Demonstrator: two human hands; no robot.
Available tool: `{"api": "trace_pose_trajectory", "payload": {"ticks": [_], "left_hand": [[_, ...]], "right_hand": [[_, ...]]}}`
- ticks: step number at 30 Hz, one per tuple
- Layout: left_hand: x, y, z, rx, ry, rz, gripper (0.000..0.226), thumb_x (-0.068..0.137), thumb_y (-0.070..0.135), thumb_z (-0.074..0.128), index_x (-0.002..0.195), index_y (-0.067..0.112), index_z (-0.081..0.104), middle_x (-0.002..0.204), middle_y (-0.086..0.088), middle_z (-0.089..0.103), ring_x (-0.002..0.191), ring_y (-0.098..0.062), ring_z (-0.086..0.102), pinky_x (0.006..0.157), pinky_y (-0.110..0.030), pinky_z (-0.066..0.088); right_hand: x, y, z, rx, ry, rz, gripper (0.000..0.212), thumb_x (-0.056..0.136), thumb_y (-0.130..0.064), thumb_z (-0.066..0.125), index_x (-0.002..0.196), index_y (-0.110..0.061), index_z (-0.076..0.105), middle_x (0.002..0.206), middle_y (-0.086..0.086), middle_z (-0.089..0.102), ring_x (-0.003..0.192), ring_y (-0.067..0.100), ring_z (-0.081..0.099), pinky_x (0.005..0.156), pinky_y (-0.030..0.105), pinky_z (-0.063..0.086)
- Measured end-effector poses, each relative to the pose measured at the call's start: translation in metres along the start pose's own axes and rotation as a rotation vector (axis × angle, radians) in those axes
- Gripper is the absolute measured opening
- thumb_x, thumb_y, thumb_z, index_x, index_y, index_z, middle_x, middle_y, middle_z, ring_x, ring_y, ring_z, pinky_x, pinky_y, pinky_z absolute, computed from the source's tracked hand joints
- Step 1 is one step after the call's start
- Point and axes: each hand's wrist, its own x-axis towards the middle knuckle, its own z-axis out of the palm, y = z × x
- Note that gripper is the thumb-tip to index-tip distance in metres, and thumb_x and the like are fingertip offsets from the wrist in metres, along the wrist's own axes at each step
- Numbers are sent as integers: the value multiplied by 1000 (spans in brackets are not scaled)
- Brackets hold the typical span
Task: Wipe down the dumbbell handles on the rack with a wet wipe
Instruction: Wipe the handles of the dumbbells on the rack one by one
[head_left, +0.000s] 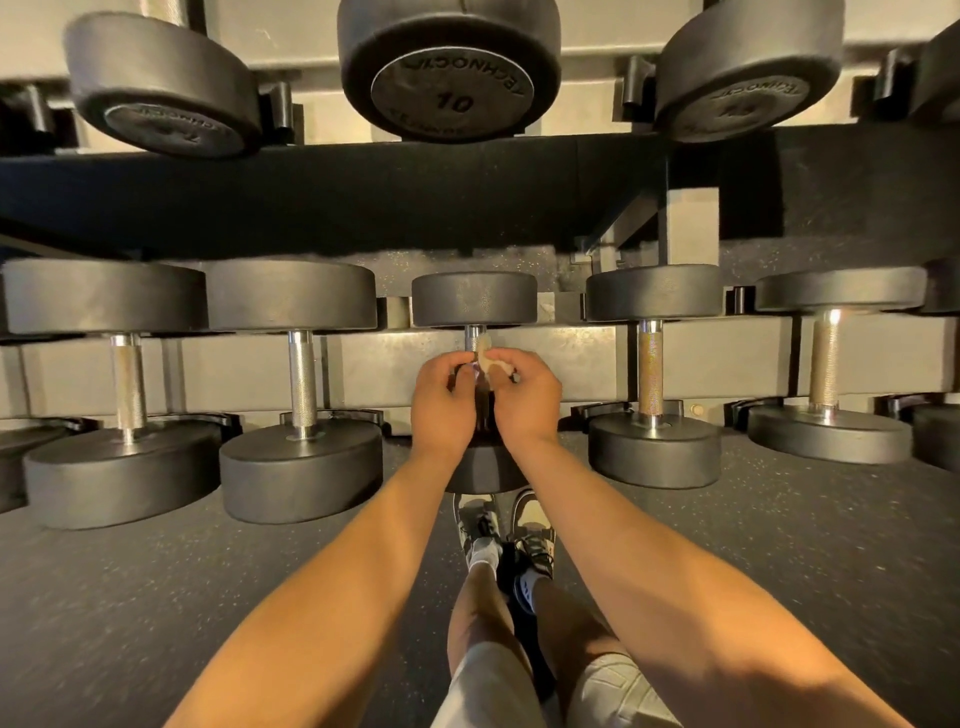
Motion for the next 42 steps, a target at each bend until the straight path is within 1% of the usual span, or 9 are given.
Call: {"api": "trace_pose_trajectory", "payload": {"ticks": [4, 9, 15, 19, 26, 31, 36, 39, 42], "left_hand": [[-2, -12, -1, 3, 16, 21, 24, 107, 14, 44, 122, 21, 61, 116, 12, 57, 110, -2, 52, 97, -6, 36], [-8, -18, 6, 1, 9, -101, 28, 108, 28, 42, 131, 29, 59, 119, 19, 58, 109, -3, 54, 91, -20, 38], [-10, -16, 5, 49, 9, -87, 26, 108, 28, 43, 127, 30, 60, 115, 18, 60, 105, -4, 56, 89, -20, 38], [-9, -19, 7, 109, 2, -65, 31, 108, 34, 40, 133, 33, 58, 122, 17, 62, 107, -4, 56, 91, -23, 41], [-8, -17, 5, 106, 1, -84, 32, 110, 35, 35, 133, 34, 57, 123, 14, 62, 105, -4, 55, 88, -23, 39], [-9, -16, 5, 103, 11, -78, 32, 110, 31, 36, 132, 32, 59, 113, 20, 58, 102, -1, 53, 85, -19, 37], [-12, -18, 2, 100, -17, -63, 33, 110, 30, 36, 134, 34, 58, 107, 19, 61, 91, 1, 57, 72, -9, 39], [-21, -20, 0, 124, -31, -55, 33, 109, 32, 36, 136, 36, 56, 108, 18, 62, 93, -4, 58, 77, -21, 42], [-24, -21, -1, 130, -48, -70, 34, 109, 32, 37, 138, 37, 53, 112, 18, 61, 100, -6, 58, 82, -23, 42]], "right_hand": [[18, -5, 14, -70, -8, -144, 27, 94, 3, 60, 117, -5, 72, 113, -2, 60, 102, 5, 57, 93, -1, 36], [21, 10, 24, -198, -43, -207, 26, 95, -1, 58, 118, -6, 71, 117, 3, 63, 106, 9, 57, 90, 3, 36], [11, 18, 16, -147, 2, -68, 25, 91, 8, 62, 107, -5, 76, 110, 0, 58, 100, 13, 59, 89, -1, 38], [23, 4, 23, -13, 117, -17, 23, 94, 2, 62, 113, -5, 74, 114, 1, 55, 100, 8, 57, 93, 2, 40], [15, 11, 22, -83, 17, -35, 21, 91, 0, 67, 106, -10, 78, 110, 2, 63, 95, 7, 61, 95, 10, 46], [27, 6, 15, -117, 62, -76, 21, 92, 2, 64, 105, -7, 77, 107, 3, 64, 94, 7, 58, 86, -3, 37], [25, 2, 32, -34, 118, -2, 23, 93, 2, 63, 109, -8, 76, 108, 1, 65, 97, 11, 62, 92, 10, 46], [10, 10, 25, -85, 67, -11, 23, 92, 3, 64, 106, -8, 77, 107, 3, 66, 96, 12, 64, 87, 3, 43], [2, 14, 18, -173, 16, -22, 22, 90, 3, 65, 103, -9, 78, 105, 7, 69, 97, 16, 66, 88, 8, 44]]}}
